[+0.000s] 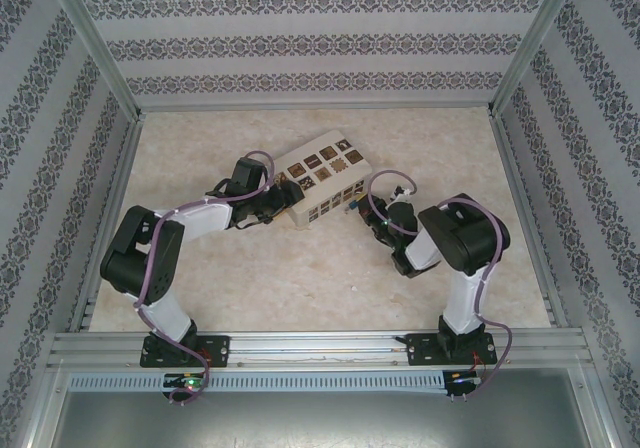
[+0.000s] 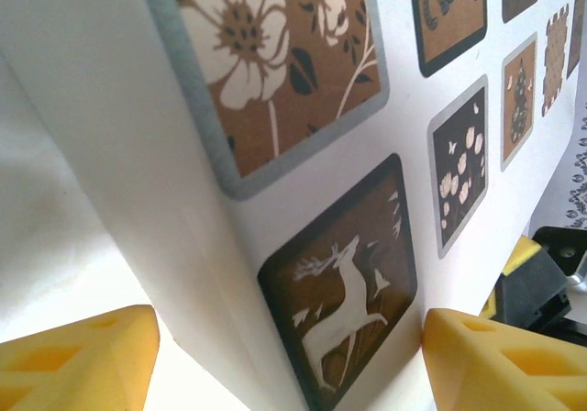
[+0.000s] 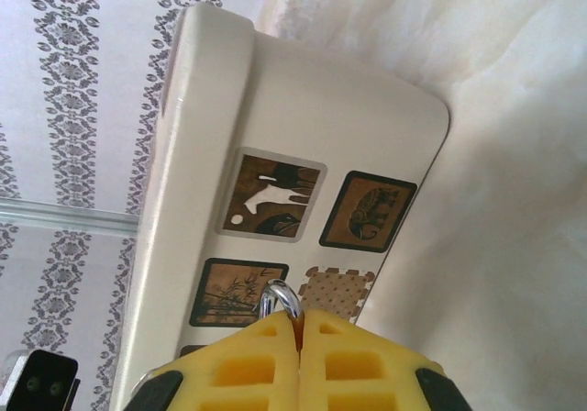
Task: Unlock the padlock with the key
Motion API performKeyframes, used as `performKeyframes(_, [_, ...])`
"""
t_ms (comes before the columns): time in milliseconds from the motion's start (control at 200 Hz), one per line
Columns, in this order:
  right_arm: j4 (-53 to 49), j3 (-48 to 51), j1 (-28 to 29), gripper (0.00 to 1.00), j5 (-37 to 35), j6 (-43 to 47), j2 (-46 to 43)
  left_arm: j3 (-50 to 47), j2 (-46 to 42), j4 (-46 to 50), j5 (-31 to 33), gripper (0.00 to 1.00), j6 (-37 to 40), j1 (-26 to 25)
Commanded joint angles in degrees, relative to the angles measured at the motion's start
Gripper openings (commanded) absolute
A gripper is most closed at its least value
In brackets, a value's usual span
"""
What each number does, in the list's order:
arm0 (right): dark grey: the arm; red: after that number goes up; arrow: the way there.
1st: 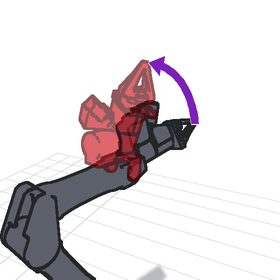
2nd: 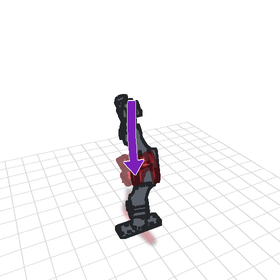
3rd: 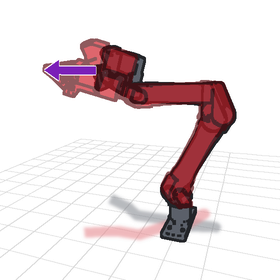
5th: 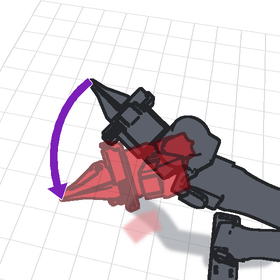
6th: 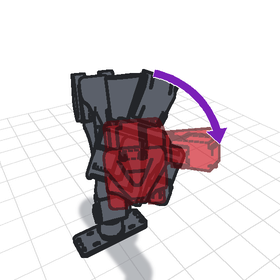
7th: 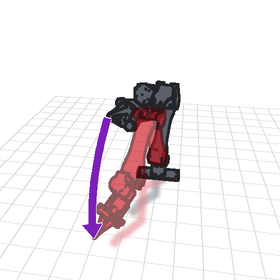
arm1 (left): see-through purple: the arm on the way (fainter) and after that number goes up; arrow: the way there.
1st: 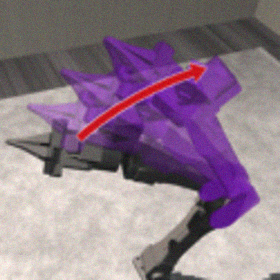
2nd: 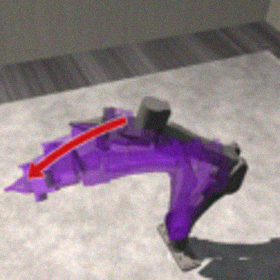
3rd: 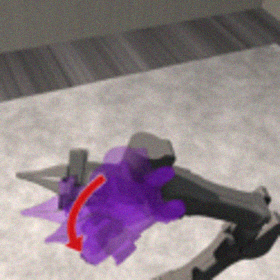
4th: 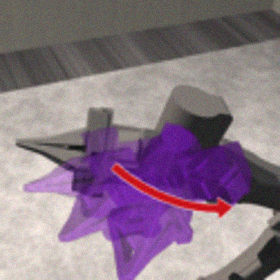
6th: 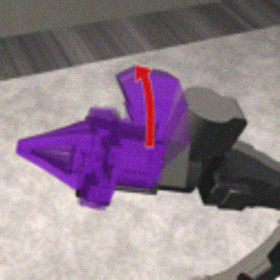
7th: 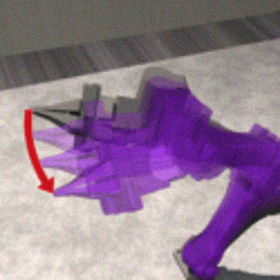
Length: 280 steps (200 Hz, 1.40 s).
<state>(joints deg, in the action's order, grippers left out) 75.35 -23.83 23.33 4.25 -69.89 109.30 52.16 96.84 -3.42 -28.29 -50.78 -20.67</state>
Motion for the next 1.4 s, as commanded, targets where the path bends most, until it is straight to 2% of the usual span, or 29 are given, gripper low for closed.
performKeyframes(0, [-0.29, 1.59, -1.07, 0.00, -0.83, 3.18, -3.92, -0.52, -3.61, 4.19, 2.13, 0.77, 2.76, -0.70])
performKeyframes(310, [-10.88, 5.72, -2.94, 0.00, 1.02, 9.61, -16.57, -2.09, -14.83, 7.52, 6.93, 0.81, 8.68, 1.62])
performKeyframes(635, [-32.32, 4.48, -3.18, 0.00, 5.15, 20.29, -33.70, -4.93, -26.77, 9.81, 8.69, 0.88, 17.97, 7.24])
performKeyframes(914, [-66.33, -2.44, -3.05, 0.00, 7.43, 33.78, -50.61, -3.57, -34.38, 15.78, 10.16, 1.00, 33.46, 8.73])
performKeyframes(999, [-75.37, -4.47, -2.99, 0.00, 7.18, 36.64, -54.44, -3.63, -36.04, 16.49, 10.68, 0.99, 38.10, 8.78])
performKeyframes(1234, [-91.56, -9.48, -0.80, 0.00, 8.16, 40.49, -56.86, -6.64, -40.40, 13.93, 7.93, 0.99, 52.20, 8.72])
performKeyframes(1394, [-94.57, -11.51, 3.85, 0.00, 6.49, 40.76, -53.16, -12.88, -43.29, 7.07, 6.31, 0.99, 59.75, 8.72])
